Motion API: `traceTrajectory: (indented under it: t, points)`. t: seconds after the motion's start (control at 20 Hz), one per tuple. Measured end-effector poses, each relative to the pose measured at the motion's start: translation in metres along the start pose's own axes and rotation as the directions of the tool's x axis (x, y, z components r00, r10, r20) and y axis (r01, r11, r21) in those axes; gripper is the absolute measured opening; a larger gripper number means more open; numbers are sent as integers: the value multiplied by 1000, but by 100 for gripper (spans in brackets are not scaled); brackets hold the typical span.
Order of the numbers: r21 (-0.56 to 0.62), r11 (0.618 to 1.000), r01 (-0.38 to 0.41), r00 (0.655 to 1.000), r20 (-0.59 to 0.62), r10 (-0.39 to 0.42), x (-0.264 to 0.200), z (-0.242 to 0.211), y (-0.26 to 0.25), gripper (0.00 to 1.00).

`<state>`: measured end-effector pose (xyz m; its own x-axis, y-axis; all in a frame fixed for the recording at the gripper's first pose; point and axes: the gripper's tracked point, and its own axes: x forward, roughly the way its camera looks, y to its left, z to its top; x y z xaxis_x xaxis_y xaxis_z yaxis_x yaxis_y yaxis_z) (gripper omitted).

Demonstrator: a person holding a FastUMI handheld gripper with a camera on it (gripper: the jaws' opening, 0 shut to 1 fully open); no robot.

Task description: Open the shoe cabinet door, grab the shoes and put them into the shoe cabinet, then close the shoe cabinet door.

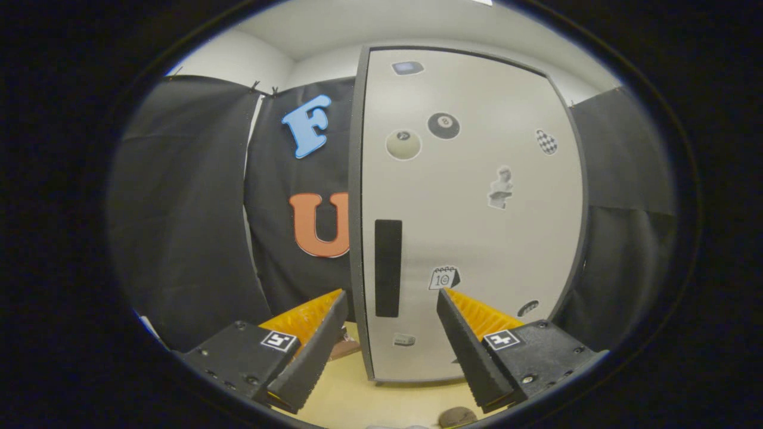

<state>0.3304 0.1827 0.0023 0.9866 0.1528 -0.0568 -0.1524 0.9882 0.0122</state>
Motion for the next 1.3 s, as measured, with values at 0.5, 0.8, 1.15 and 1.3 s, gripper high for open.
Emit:
traceTrajectory:
  t: [0.5, 0.8, 1.15, 1.3]
  points:
    - [21, 1000, 8, 1000, -29, -7, 64, 2, 5, 81]
    - [49, 998, 49, 998, -36, -47, 72, 1, -2, 57]
    - [67, 997, -24, 998, -64, 28, 69, -2, 2, 38]
    - [56, 997, -51, 996, -72, 55, 63, -3, 1, 33]
